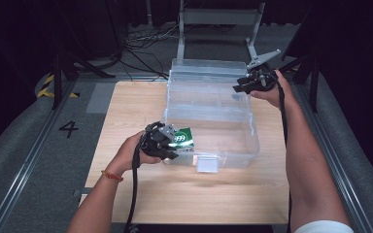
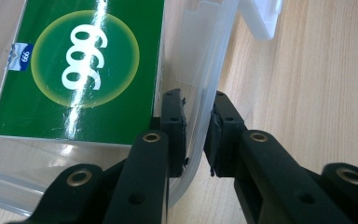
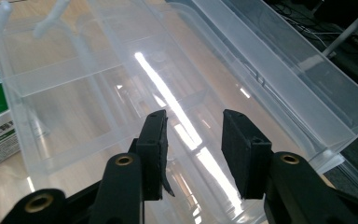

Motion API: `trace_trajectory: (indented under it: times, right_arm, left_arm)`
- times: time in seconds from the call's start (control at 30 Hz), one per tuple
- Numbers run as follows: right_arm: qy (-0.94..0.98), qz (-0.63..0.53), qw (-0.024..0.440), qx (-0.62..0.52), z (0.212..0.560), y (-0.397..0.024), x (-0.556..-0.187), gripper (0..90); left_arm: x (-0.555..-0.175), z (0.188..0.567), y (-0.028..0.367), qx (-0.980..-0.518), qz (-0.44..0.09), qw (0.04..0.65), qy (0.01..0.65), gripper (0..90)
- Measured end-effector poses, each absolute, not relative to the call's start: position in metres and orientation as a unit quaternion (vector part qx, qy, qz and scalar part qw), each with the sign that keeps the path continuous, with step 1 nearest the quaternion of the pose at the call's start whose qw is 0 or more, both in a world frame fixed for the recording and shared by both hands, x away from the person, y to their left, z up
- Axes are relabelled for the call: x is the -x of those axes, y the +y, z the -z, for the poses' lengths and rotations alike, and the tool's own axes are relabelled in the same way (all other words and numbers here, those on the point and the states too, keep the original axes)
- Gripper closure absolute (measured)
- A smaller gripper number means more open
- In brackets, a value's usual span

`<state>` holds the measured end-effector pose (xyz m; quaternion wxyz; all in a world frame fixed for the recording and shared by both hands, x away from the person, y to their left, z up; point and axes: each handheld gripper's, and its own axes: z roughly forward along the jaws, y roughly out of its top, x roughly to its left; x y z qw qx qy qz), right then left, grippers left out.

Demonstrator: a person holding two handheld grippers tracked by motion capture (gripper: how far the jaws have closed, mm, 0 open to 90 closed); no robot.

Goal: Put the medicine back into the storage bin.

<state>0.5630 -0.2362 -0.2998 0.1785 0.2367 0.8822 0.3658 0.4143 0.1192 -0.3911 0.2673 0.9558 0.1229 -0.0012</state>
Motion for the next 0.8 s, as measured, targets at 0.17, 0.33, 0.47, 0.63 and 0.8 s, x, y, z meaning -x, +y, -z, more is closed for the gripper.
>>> trace_trajectory:
  times: [0.17, 0.33, 0.47, 0.63, 0.8]
  right_arm:
    - [0.890, -0.347, 0.184, -0.233, 0.300, -0.232, -0.568, 61.9]
    - [0.901, -0.340, 0.160, -0.218, 0.301, -0.230, -0.574, 66.6]
    - [0.921, -0.301, 0.143, -0.201, 0.303, -0.220, -0.578, 68.0]
    - [0.941, -0.247, 0.141, -0.184, 0.306, -0.209, -0.580, 75.0]
    - [0.947, -0.231, 0.132, -0.180, 0.306, -0.205, -0.583, 76.8]
  left_arm:
    - [-0.415, 0.391, 0.119, -0.955, 0.001, 0.269, 0.122, 79.0]
    - [-0.414, 0.392, 0.120, -0.955, 0.002, 0.270, 0.124, 79.0]
    - [-0.414, 0.391, 0.119, -0.955, 0.001, 0.269, 0.122, 79.1]
    - [-0.414, 0.392, 0.120, -0.955, 0.000, 0.271, 0.122, 78.9]
    - [-0.414, 0.393, 0.121, -0.952, -0.001, 0.279, 0.123, 78.9]
